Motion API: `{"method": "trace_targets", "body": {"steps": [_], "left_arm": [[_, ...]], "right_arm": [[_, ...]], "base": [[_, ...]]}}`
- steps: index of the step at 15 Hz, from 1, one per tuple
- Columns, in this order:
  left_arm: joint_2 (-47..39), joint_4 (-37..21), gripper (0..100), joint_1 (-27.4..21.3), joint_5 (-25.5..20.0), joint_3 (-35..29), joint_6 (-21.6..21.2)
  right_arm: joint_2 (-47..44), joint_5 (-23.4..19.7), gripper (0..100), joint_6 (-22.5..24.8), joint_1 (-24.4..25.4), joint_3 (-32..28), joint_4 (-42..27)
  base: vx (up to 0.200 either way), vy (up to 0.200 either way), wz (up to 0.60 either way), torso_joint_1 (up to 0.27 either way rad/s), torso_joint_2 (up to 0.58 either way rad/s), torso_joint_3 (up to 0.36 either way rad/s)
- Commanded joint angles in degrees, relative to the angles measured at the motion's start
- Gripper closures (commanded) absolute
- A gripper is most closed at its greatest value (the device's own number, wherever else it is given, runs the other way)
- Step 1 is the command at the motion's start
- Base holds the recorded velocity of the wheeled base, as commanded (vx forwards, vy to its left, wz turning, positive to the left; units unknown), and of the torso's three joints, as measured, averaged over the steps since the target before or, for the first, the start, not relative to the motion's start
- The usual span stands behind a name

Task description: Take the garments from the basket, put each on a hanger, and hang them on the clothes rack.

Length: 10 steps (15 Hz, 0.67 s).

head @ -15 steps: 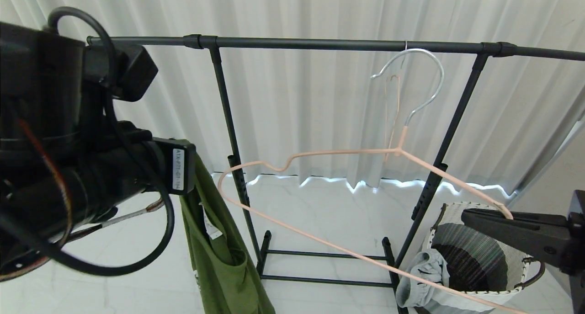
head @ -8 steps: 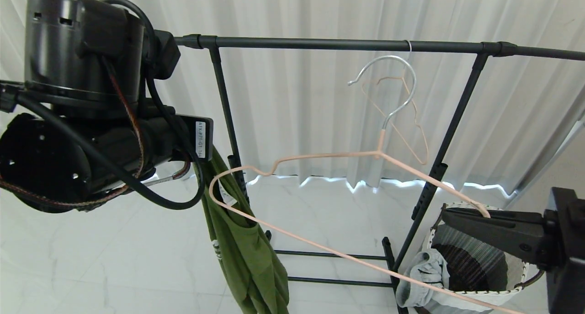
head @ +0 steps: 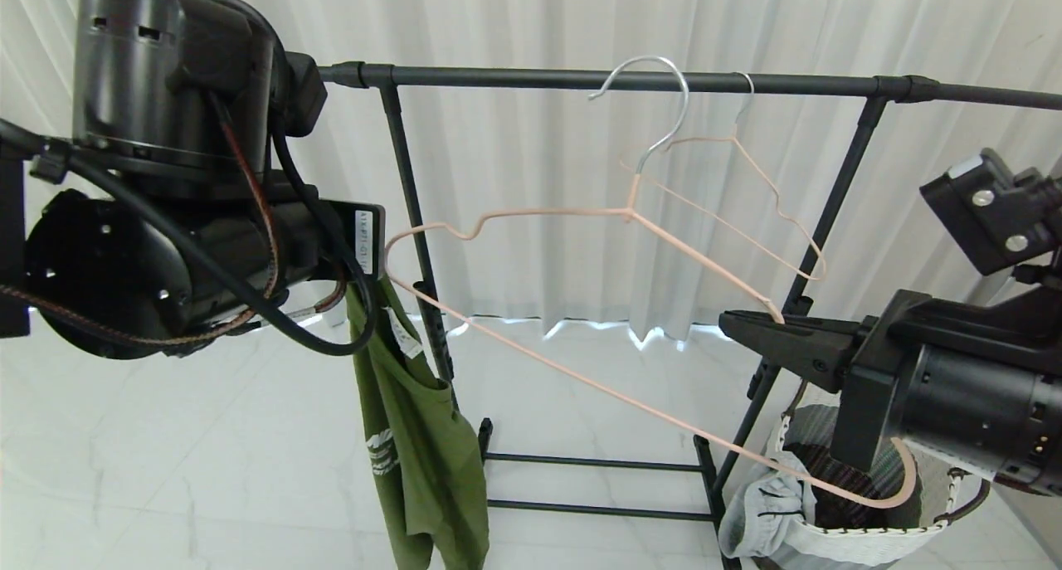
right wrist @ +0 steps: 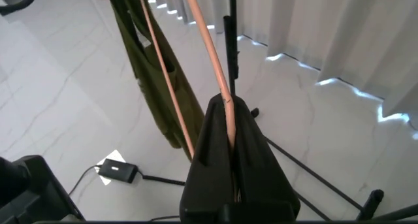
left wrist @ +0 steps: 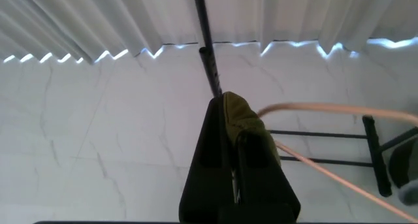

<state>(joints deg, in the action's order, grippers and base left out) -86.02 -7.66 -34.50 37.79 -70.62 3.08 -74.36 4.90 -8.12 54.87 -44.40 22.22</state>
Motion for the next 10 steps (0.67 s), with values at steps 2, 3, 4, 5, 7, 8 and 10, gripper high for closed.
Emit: {"method": "trace_targets", "body": {"steps": [2, 3, 4, 5, 7, 8, 10], "left_arm": [[-2.1, -0.2, 100, 3.1, 0.0, -1.6, -0.1], [-2.7, -0.2, 100, 3.8, 0.1, -2.2, -0.1], [-3.5, -0.2, 100, 5.5, 0.1, -3.0, -0.2], [-3.7, -0.3, 100, 5.8, 0.1, -3.2, -0.2], [-3.5, -0.7, 100, 5.8, 0.1, -3.0, -0.2], [-3.5, -0.7, 100, 5.7, 0.1, -2.9, -0.2], [-3.5, -0.7, 100, 5.5, 0.1, -2.9, -0.2]], "right_arm": [[-0.9, 0.1, 100, -0.1, 2.0, 0.1, -0.3], [-1.0, 0.1, 100, -0.1, 2.3, 0.1, -0.2], [-1.0, 0.1, 100, -0.1, 3.0, -0.1, -0.2], [-1.0, 0.0, 100, -0.1, 3.1, -0.1, -0.2], [-1.5, 0.0, 100, -0.1, 3.1, -0.2, -0.1], [-1.8, 0.0, 100, -0.1, 3.0, -0.3, -0.1], [-2.7, 0.0, 100, -0.1, 3.0, -1.0, 0.1]], "base": [[0.000, 0.000, 0.00, 0.000, 0.00, 0.000], [0.000, 0.000, 0.00, 0.000, 0.00, 0.000], [0.000, 0.000, 0.00, 0.000, 0.00, 0.000], [0.000, 0.000, 0.00, 0.000, 0.00, 0.000], [0.000, 0.000, 0.00, 0.000, 0.00, 0.000], [0.000, 0.000, 0.00, 0.000, 0.00, 0.000], [0.000, 0.000, 0.00, 0.000, 0.00, 0.000]]}}
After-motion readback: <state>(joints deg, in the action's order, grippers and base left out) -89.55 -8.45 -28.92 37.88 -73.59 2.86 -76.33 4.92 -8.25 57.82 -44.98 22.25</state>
